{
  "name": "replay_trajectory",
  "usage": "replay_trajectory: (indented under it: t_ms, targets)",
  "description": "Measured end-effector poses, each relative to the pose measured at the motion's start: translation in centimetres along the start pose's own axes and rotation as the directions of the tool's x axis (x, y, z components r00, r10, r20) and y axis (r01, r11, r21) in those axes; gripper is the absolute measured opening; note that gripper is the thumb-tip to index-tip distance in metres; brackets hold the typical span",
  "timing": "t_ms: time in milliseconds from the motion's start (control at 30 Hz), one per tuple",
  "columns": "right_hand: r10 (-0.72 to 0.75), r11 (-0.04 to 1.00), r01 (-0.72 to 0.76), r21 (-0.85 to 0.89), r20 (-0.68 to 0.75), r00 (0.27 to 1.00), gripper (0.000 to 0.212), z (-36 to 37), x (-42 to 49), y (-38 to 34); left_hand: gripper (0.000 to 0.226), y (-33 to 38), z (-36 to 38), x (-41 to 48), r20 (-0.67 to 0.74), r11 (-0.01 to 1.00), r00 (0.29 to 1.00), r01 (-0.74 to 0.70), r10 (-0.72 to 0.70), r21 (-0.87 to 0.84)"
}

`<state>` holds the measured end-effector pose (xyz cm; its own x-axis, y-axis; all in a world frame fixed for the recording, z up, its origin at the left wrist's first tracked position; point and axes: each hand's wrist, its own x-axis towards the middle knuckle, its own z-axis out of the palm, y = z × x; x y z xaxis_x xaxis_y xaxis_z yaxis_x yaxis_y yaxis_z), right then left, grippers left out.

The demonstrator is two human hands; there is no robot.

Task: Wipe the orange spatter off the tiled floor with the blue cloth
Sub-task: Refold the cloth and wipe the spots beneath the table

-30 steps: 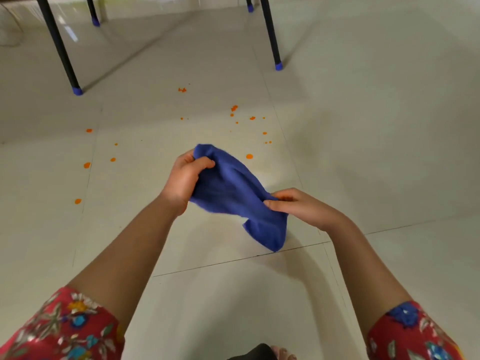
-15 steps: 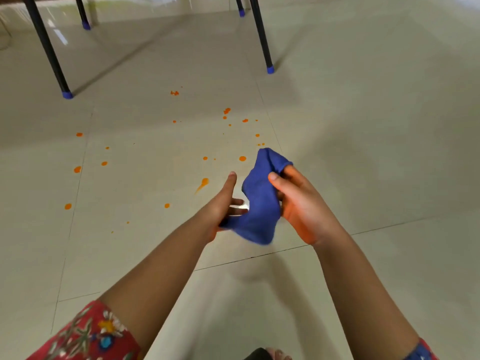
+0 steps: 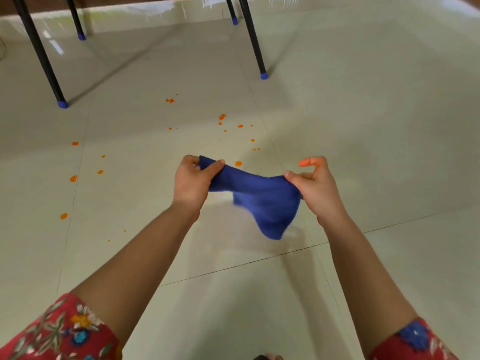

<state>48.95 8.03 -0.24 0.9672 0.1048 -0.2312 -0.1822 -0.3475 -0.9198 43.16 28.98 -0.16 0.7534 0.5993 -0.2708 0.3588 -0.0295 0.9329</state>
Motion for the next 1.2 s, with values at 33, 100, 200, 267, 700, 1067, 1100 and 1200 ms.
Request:
replay_trajectory:
  t_ms: [33, 100, 200, 267, 700, 1067, 1100, 1200]
  targets:
    - [-0.052, 0.998, 0.052, 0.024, 0.021, 0.998, 0.023, 0.1, 0.0, -0.4, 0.052, 0.3, -0.1, 0.0, -0.004, 1.000, 1.000, 0.015, -0.015, -0.006]
    - [-0.146, 0.985, 0.140, 0.104, 0.056, 0.988, 0.021, 0.1, 0.0, -1.3, 0.099, 0.7, -0.7, 0.6, 0.162, 0.998, 0.985, 0.050, -0.054, 0.029]
    - [-0.145, 0.979, 0.124, 0.160, 0.129, 0.981, 0.039, -0.4, 0.1, -2.2, 0.134, 1.5, -1.7, 1.2, 0.481, 0.960, 0.857, 0.051, -0.183, 0.274]
    - [-0.129, 0.987, 0.110, 0.120, 0.164, 0.978, 0.040, -0.7, 0.2, -2.5, 0.121, 2.4, -1.8, 1.1, 0.530, 0.909, 0.811, 0.006, -0.248, 0.416]
    - [-0.342, 0.881, 0.334, -0.335, 0.038, 0.939, 0.032, -0.8, 2.4, -1.0, 0.025, 1.9, -1.0, 0.6, 0.216, 0.782, 0.901, -0.434, 0.376, 0.448]
    - [0.330, 0.932, -0.342, 0.121, 0.108, 0.938, 0.022, 0.9, -4.3, 9.1, 0.036, -9.5, -0.8, -4.6, 0.278, 0.923, 0.888, 0.384, -0.367, -0.008]
    - [0.405, 0.906, -0.419, 0.064, 0.158, 0.900, 0.033, 1.2, -4.6, 10.4, 0.041, -10.2, -0.6, -4.7, 0.337, 0.887, 0.826, 0.457, -0.451, 0.068]
    - [0.484, 0.871, -0.491, -0.016, 0.206, 0.851, 0.049, 1.7, -5.2, 11.8, 0.034, -10.8, -0.1, -5.0, 0.376, 0.807, 0.720, 0.568, -0.583, 0.163]
